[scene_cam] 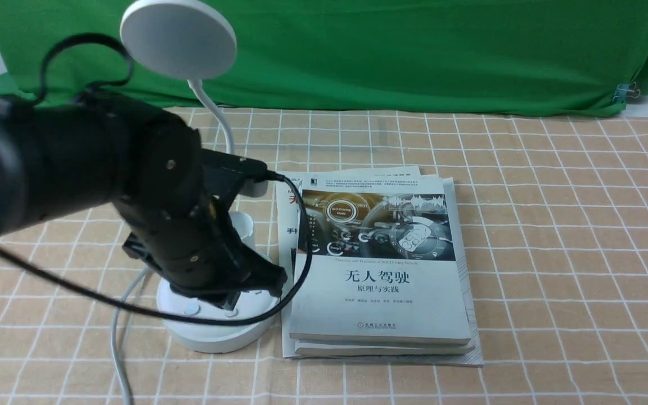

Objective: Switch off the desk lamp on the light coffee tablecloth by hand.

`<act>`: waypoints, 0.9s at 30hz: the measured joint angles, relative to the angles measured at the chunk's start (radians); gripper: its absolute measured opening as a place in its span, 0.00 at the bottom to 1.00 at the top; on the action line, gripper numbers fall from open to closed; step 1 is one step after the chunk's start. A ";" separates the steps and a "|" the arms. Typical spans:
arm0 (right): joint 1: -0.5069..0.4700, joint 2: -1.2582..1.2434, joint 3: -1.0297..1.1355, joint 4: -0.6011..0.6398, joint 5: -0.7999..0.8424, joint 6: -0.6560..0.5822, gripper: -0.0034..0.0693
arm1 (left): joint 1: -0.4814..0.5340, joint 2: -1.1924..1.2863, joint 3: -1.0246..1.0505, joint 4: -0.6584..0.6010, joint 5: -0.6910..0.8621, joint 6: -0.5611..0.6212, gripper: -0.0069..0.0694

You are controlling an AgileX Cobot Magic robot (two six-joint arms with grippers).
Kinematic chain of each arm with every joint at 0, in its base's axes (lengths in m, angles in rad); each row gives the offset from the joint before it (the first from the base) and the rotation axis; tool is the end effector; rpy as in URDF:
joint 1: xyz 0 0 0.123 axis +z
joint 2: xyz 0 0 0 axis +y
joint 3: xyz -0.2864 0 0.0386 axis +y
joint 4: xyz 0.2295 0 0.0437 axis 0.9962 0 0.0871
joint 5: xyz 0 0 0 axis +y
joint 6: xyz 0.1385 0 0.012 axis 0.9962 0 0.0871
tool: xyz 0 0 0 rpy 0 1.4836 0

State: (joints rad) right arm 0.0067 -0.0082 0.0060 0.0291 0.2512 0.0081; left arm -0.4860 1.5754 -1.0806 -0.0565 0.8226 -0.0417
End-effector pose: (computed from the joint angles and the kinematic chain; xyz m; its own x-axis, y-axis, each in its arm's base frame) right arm 0.0799 0.0015 0.1810 -0.1614 0.0352 -0.9863 -0.0080 0.9993 0.0370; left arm 0.2706 -0.1494 0.2078 -0.8689 0.3685 -0.3306 0.4107 0.9094 -0.0657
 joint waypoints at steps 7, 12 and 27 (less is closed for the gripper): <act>0.000 0.000 0.000 0.000 0.000 0.000 0.38 | -0.004 -0.461 0.417 -0.049 -0.332 -0.002 0.08; 0.000 0.000 0.000 0.000 0.000 0.000 0.38 | -0.004 -0.750 0.687 -0.051 -0.664 -0.003 0.09; 0.000 0.000 0.000 0.000 0.000 0.000 0.38 | -0.004 -1.039 1.042 -0.027 -0.993 -0.003 0.09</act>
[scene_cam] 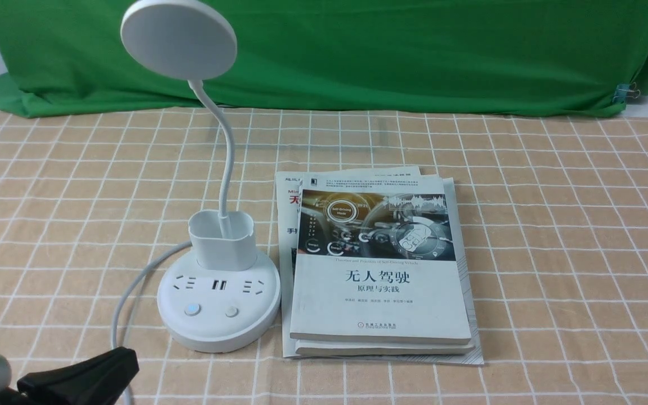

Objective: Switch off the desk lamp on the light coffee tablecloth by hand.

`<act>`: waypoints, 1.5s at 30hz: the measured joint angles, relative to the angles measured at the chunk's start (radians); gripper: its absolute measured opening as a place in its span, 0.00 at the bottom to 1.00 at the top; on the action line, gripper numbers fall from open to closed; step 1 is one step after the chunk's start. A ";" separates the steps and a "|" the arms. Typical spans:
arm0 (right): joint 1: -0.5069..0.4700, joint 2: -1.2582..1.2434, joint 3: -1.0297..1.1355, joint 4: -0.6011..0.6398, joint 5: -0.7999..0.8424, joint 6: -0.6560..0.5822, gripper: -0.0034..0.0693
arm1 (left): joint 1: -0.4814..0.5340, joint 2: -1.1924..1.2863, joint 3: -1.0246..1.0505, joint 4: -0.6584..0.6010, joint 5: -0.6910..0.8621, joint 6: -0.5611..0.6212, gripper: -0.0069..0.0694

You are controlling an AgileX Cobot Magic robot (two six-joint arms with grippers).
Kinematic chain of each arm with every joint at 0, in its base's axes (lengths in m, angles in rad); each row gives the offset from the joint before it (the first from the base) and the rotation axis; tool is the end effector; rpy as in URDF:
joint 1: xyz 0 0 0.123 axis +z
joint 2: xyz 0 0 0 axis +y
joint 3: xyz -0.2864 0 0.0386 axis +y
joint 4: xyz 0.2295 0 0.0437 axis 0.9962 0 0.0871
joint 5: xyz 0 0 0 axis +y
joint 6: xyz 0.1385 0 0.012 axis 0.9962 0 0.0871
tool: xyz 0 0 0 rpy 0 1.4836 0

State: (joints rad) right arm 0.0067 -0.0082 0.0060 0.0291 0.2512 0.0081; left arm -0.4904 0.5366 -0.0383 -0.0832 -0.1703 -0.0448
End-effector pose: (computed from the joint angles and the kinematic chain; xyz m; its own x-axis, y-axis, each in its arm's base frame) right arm 0.0799 0.0015 0.1810 -0.1614 0.0352 -0.9863 -0.0080 0.9993 0.0370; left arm 0.1165 -0.0600 0.1980 -0.2672 -0.0007 -0.9636 0.4285 0.8956 -0.1195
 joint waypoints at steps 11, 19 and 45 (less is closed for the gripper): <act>0.000 0.000 0.000 0.000 0.000 0.000 0.38 | 0.055 -0.061 0.041 -0.068 -0.076 0.136 0.09; 0.000 0.000 0.000 0.000 0.000 0.000 0.38 | 0.354 -0.363 0.045 -0.057 0.098 0.165 0.09; 0.000 0.000 0.000 0.000 0.000 0.000 0.38 | 0.519 -0.537 0.045 -0.069 0.462 0.104 0.09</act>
